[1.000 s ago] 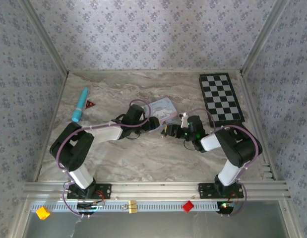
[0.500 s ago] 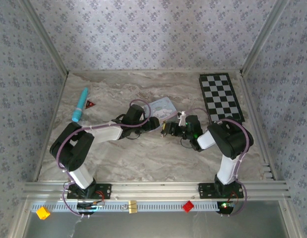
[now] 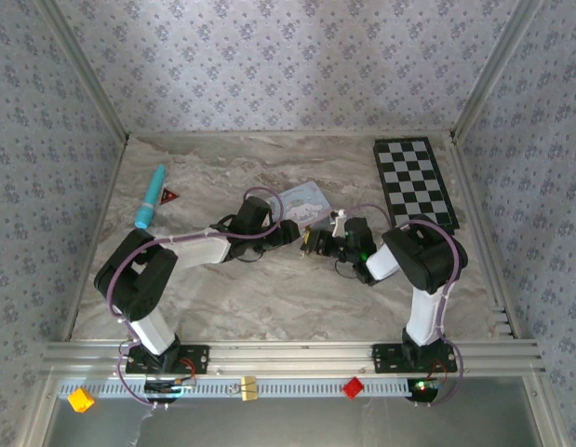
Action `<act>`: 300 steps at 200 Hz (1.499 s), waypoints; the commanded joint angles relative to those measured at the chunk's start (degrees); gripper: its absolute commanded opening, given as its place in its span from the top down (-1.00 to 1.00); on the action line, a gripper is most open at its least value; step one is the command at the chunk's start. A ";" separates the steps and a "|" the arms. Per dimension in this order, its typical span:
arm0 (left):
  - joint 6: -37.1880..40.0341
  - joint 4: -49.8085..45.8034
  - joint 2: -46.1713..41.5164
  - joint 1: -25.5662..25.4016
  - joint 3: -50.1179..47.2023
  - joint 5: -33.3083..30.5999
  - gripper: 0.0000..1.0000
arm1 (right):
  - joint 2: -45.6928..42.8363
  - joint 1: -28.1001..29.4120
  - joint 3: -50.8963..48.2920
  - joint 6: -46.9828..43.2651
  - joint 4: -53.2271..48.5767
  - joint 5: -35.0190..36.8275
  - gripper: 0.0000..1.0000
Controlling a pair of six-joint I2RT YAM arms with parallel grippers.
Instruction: Unlock the padlock with the key
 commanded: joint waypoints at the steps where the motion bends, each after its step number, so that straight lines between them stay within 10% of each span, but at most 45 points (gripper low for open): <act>1: -0.22 -0.66 0.23 -0.46 0.71 0.24 -0.55 | 0.83 0.64 0.76 2.43 0.18 1.30 0.73; 300: -1.32 0.60 -0.75 0.72 0.36 -1.13 -0.56 | -3.80 2.28 -1.79 23.35 5.18 10.14 1.00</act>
